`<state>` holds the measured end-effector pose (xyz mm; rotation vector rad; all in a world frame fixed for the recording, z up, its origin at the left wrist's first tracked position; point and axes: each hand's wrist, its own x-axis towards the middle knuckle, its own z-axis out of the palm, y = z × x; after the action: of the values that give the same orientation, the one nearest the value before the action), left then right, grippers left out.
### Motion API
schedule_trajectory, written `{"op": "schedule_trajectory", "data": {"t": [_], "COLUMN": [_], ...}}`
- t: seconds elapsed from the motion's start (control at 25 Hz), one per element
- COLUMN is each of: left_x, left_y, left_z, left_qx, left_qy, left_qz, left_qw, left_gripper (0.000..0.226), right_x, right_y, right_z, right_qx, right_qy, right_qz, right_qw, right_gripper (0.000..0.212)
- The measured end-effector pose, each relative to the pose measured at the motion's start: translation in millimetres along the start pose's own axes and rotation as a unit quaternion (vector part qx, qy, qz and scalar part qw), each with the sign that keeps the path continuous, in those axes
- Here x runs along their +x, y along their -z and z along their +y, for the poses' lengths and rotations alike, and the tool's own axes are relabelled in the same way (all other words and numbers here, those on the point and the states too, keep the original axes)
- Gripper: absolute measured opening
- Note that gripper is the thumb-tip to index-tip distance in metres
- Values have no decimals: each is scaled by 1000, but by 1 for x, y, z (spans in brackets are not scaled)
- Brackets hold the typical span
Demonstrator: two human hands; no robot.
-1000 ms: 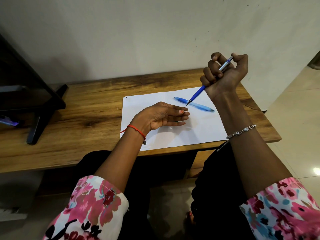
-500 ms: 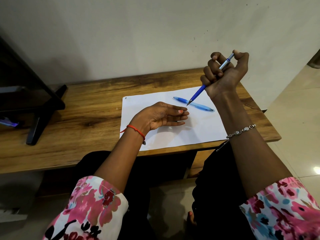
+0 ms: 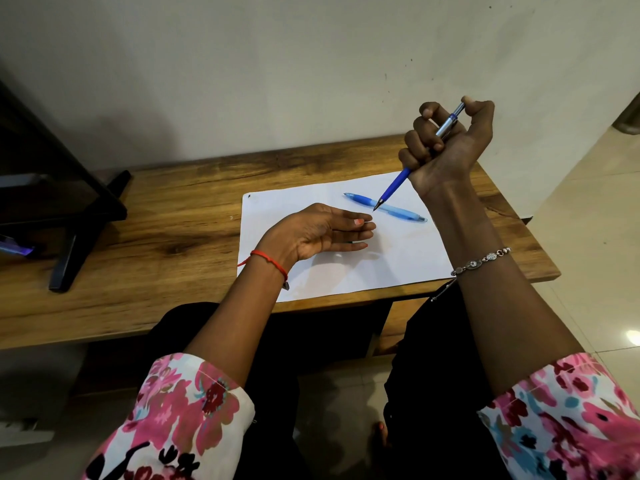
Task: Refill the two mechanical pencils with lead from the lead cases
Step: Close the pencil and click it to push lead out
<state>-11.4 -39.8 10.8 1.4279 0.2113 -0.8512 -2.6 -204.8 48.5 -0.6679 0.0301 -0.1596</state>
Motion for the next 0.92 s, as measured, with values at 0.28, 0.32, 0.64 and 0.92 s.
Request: {"op": "schedule_trajectory", "data": {"t": [0.28,0.32,0.64,0.92], "left_x": [-1,-1,-1,0], "left_y": [-1,-1,-2,-3], "left_z": [-2,-2,0,2], "left_qx": [0,0,-3,-4], "left_qy": [0,0,0,2], "left_qz": [-3,-3,-4,-2], "left_qw": [1000,1000,1000,1000], "left_gripper": [15,15,15,15], "right_x": [-1,-1,-1,0], "right_y": [0,0,-1,-1], "right_z": [-1,-1,-1,-1], "right_qx": [1,2,-9,-2], "right_qy": [-3,-5,-4,-3], "right_qz": [-6,-5,-7,-10], "right_qw": [1000,1000,1000,1000], "right_gripper": [45,45,46,47]}}
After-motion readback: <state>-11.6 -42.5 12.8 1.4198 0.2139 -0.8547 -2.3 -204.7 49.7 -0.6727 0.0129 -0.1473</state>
